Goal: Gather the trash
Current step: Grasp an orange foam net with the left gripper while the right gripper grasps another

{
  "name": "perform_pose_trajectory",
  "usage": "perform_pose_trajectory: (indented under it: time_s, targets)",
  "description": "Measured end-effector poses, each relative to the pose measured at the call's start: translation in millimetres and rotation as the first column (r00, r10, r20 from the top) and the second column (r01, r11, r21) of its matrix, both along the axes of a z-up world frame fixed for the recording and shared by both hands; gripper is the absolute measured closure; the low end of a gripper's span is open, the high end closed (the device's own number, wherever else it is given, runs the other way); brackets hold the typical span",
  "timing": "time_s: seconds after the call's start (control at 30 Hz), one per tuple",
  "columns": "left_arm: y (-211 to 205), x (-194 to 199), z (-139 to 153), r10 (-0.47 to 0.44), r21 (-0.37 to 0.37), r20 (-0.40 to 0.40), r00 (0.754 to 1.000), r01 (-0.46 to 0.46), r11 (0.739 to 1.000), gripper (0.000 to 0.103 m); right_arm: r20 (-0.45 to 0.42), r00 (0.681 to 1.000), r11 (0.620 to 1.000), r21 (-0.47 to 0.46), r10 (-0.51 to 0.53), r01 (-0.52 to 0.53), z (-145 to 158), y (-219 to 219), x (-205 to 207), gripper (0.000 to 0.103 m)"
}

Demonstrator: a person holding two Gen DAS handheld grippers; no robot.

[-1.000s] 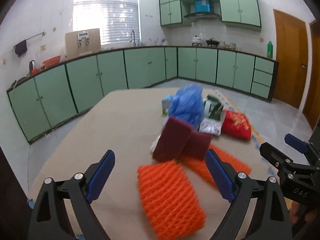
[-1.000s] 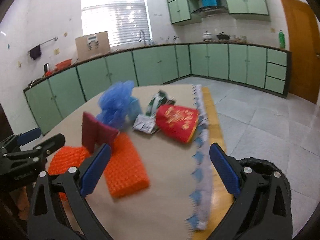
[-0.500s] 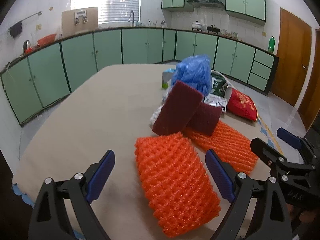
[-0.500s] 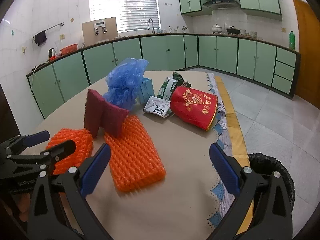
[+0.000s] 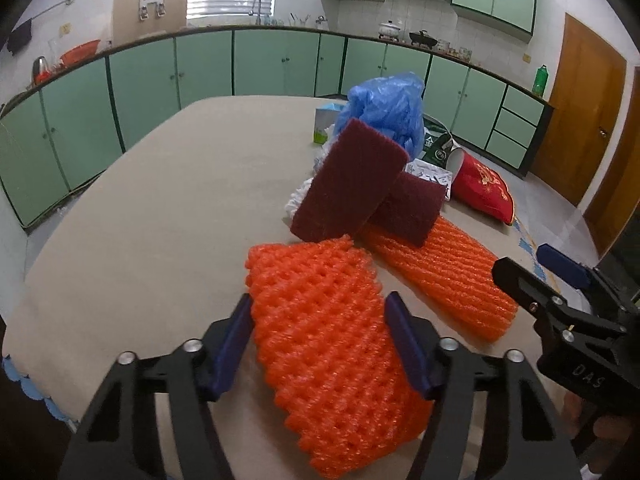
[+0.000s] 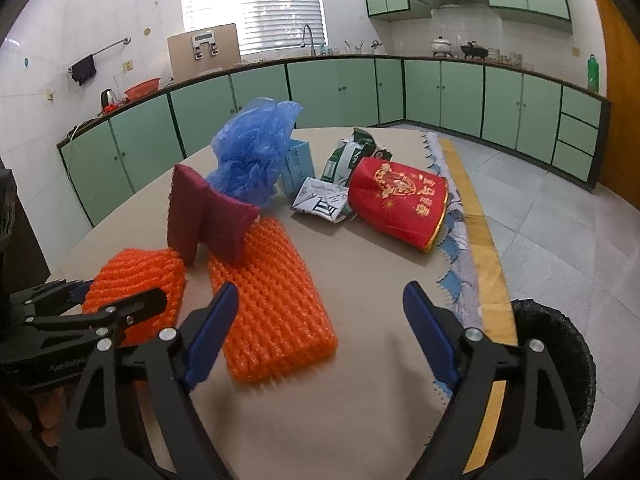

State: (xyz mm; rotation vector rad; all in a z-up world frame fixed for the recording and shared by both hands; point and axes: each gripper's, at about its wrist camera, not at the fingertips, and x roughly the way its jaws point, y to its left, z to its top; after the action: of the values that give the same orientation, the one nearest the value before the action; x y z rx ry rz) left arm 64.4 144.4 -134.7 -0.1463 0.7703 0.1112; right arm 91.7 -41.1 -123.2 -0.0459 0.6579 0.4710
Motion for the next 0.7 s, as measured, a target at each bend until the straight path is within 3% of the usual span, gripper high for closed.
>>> perform_pose_trajectory:
  time_s: [0.17,0.23,0.5,0.7]
  targets:
    - [-0.7,-1.5,5.5,0.015,0.012,0.021,1.0,-0.015,1.0,0.066,-0.031,0.999,0.999,-0.006,0.043,-0.043,-4.8,7.5,0.8,0.031]
    - [1.3,-0.4,6.2,0.021,0.003,0.021,1.0,-0.021,1.0,0.069,-0.051,0.997,0.998,-0.005,0.06,-0.061,-7.9,10.0,1.3,0.037]
    - [0.7,0.0,15.6,0.029,0.006,0.045,0.999,-0.03,1.0,0.08,-0.092,0.987,0.991,-0.007,0.131,-0.132,-12.0,17.6,-1.7,0.081]
    - [0.9,-0.5,23.0,0.034,0.01,0.061,0.998,-0.034,0.999,0.083,-0.053,0.991,0.992,-0.01,0.122,-0.122,-0.2,15.3,-5.6,0.086]
